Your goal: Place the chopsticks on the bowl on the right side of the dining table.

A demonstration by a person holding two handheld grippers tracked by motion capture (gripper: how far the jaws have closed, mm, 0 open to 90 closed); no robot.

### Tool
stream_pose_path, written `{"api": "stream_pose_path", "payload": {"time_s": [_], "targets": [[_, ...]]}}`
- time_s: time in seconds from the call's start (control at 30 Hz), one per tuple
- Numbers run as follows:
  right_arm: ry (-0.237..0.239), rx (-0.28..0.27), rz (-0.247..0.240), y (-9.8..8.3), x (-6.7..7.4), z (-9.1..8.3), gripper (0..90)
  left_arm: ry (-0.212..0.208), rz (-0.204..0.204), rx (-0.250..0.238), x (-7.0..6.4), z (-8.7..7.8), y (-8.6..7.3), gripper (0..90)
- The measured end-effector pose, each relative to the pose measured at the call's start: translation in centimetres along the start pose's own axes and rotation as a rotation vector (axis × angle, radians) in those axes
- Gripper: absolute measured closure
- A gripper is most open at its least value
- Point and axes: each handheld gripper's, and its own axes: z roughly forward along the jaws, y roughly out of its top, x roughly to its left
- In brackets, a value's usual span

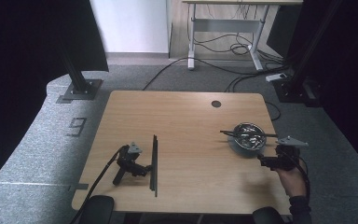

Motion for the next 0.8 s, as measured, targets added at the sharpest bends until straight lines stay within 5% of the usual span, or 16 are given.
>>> {"api": "stream_pose_path", "payload": {"time_s": [0.47,0.8], "targets": [[0.096,0.104,-0.084,0.3,5.7,-1.9,0.0,0.0,0.001,0.0,0.0,0.0,0.0,0.0],[0.22,0.107,-0.142,1.2,10.5,1.7,0.0,0.0,0.001,0.001,0.0,0.0,0.0,0.0]]}}
